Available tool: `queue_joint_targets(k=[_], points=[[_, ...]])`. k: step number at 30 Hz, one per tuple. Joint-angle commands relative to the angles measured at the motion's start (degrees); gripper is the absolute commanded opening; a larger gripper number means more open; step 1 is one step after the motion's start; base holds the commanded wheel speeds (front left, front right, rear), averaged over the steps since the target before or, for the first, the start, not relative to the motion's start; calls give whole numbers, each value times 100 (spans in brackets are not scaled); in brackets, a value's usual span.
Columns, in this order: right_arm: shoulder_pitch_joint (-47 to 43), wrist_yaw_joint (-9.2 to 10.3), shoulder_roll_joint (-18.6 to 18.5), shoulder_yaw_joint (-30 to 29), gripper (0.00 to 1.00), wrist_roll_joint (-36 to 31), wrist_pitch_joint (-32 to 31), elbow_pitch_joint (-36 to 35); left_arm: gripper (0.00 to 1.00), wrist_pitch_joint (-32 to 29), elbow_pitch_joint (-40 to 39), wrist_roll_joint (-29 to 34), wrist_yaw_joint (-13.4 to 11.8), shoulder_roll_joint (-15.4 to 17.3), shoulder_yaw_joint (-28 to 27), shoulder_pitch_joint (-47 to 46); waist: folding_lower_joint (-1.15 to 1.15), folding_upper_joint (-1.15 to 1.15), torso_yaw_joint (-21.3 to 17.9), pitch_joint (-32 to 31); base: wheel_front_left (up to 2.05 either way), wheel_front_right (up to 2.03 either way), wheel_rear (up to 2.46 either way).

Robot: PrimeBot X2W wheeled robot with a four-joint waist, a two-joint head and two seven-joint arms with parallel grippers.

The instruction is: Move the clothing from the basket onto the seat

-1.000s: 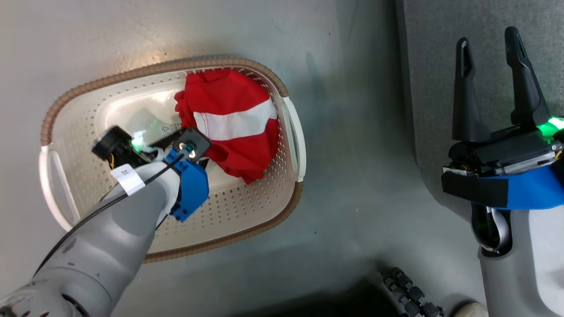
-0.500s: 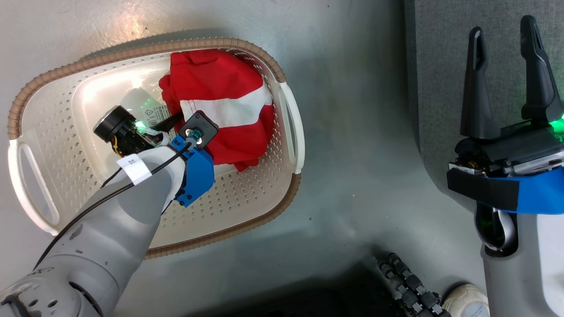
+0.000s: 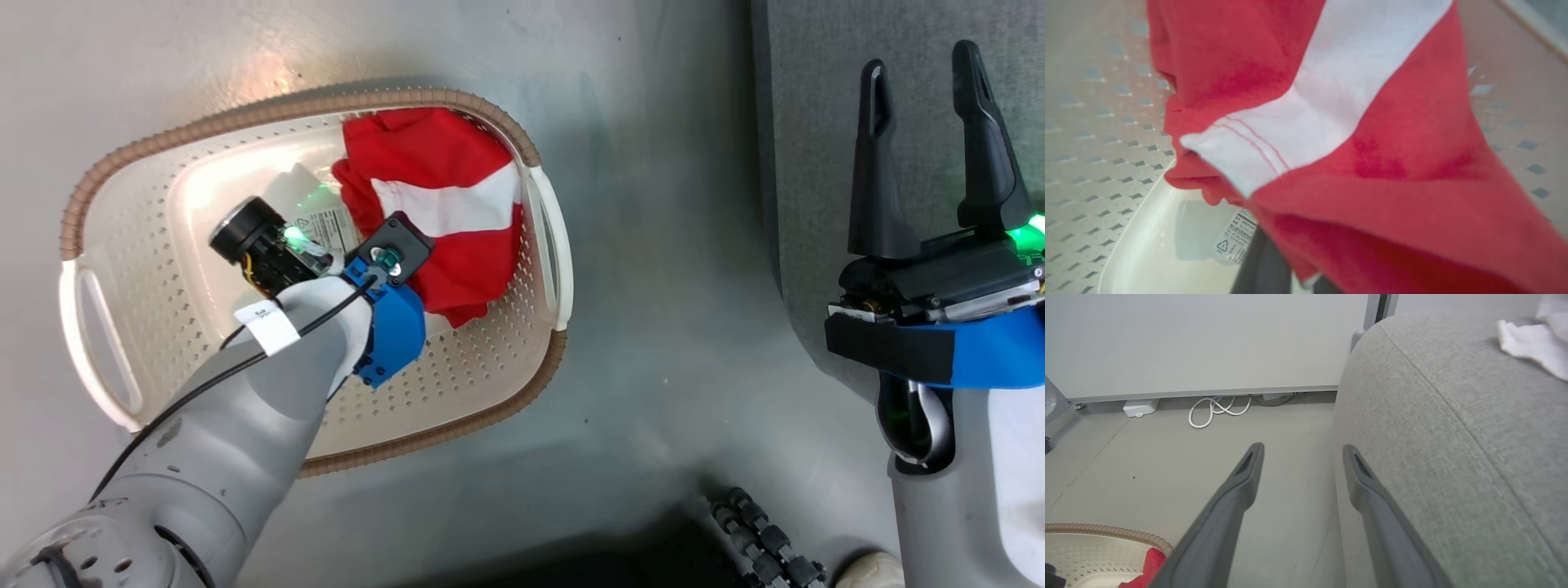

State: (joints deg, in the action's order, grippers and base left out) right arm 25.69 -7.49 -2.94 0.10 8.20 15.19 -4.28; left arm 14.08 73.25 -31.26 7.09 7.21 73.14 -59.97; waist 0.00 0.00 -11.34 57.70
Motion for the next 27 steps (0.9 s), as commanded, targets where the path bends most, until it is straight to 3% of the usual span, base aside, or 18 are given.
queue_joint_targets(k=[1, 8, 17, 27], points=[[66, -1, -2, -48, 100, 7, -6, 37, 0, 66, -66, -39, 27, -34, -10, 66, 0, 0, 79, -165, 0, 0, 0], [-58, -2, -93, -53, 100, -28, -5, 176, 0, 114, -601, -74, -9, -138, -208, 217, 0, 0, 372, -743, 0, 0, 0], [-250, -2, -227, -43, 100, 37, -4, 425, 0, 117, -1538, 114, -151, 7, -883, 674, 0, 0, 684, -1701, 0, 0, 0], [-655, -2, -231, -2, 100, 65, -4, 693, 0, 117, -2328, 493, -127, 144, -1691, 1356, 0, 0, 862, -2850, 0, 0, 0]])
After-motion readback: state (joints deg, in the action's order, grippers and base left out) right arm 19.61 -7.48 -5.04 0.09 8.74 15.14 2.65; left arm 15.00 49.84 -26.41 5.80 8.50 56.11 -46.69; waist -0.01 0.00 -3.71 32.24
